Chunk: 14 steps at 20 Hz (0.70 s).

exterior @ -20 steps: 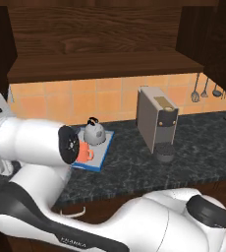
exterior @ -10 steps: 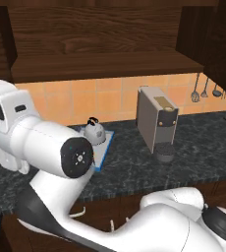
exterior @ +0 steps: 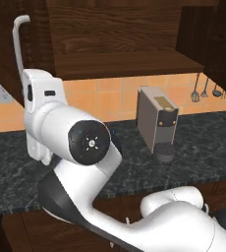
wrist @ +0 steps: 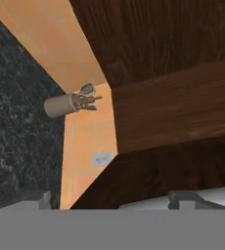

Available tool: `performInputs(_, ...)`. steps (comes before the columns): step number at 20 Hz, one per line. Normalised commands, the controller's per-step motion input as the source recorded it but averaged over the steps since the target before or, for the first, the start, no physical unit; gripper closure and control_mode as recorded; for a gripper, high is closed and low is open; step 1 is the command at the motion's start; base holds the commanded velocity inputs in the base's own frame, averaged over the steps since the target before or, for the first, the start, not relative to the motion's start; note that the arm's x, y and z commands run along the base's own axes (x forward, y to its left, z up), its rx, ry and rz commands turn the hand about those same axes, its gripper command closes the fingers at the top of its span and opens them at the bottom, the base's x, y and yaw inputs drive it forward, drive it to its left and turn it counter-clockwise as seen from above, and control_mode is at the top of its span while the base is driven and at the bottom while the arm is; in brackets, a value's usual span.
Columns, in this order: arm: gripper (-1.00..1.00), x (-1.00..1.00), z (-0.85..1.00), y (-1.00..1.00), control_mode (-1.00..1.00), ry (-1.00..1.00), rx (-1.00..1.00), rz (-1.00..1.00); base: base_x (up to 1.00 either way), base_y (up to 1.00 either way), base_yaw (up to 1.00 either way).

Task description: Pick the kettle from the counter and place it on the tray. Then pick the mug from the cabinet and place it on the tray. Then close the cabinet doors.

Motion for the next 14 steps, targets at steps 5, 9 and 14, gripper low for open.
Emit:
performInputs(5, -1.00, 0.38, 0.04, -0.69, -1.00, 0.16, 0.00, -0.21, 0.00, 0.00, 0.00)
performInputs(9, -1.00, 0.50, 0.01, -0.54, -1.00, 0.10, 0.00, -0.14, 0.00, 0.00, 0.00)
performInputs(14, -1.00, 0.64, 0.00, -0.47, -1.00, 0.03, 0.00, -0.10, 0.00, 0.00, 0.00)
